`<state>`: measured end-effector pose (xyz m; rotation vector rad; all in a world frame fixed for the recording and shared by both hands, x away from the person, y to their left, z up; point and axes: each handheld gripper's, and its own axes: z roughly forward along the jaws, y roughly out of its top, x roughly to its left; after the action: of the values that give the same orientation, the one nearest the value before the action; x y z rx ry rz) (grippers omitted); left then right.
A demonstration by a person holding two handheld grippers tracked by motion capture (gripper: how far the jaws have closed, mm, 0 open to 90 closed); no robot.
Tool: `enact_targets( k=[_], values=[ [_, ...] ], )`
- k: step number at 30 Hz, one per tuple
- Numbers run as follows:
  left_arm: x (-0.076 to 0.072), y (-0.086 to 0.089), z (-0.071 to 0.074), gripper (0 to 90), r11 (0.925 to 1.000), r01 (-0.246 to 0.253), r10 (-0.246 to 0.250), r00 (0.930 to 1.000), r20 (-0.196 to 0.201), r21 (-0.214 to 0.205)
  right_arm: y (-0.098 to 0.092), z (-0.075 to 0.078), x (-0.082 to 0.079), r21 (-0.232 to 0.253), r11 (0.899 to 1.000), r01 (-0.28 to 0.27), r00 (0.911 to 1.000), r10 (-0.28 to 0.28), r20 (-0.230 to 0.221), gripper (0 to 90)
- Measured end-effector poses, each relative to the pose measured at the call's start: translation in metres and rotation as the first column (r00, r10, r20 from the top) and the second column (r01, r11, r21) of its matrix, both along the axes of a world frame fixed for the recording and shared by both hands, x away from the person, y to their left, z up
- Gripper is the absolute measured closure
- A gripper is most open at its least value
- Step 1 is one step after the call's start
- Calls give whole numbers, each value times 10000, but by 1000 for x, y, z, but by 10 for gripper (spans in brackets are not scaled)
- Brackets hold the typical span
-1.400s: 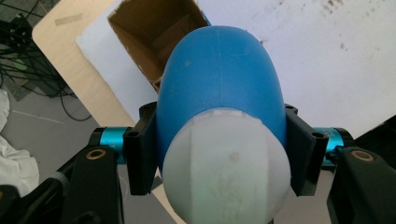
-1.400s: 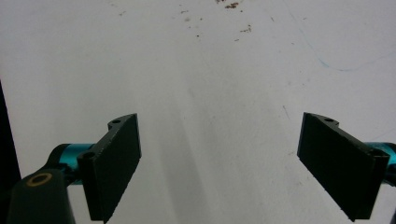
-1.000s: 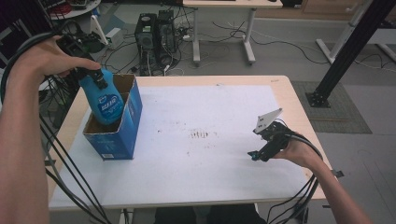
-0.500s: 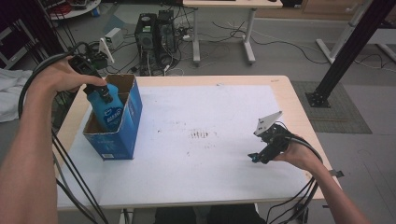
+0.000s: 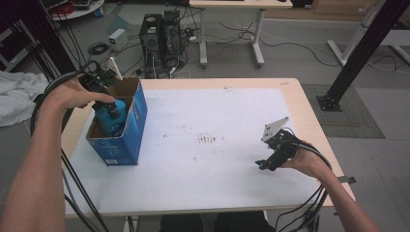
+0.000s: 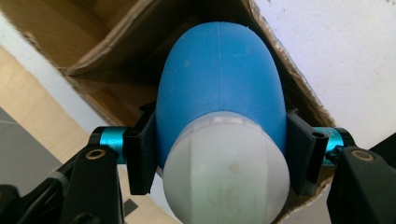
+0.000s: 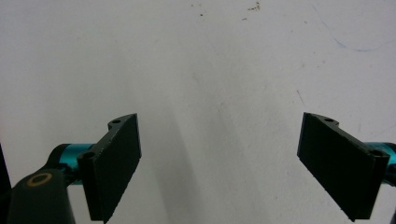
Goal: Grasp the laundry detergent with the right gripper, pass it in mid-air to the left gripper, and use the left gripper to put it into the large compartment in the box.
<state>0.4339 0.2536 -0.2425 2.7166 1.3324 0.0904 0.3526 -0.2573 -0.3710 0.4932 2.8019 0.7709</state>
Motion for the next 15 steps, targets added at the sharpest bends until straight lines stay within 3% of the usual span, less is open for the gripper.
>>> enact_targets(
  k=[15],
  values=[
    [0,-1,-23,383,9992,401,-400,9991,-150,77,2,-4,0,-93,10000,-13,10000,12,-64,127]
  ],
)
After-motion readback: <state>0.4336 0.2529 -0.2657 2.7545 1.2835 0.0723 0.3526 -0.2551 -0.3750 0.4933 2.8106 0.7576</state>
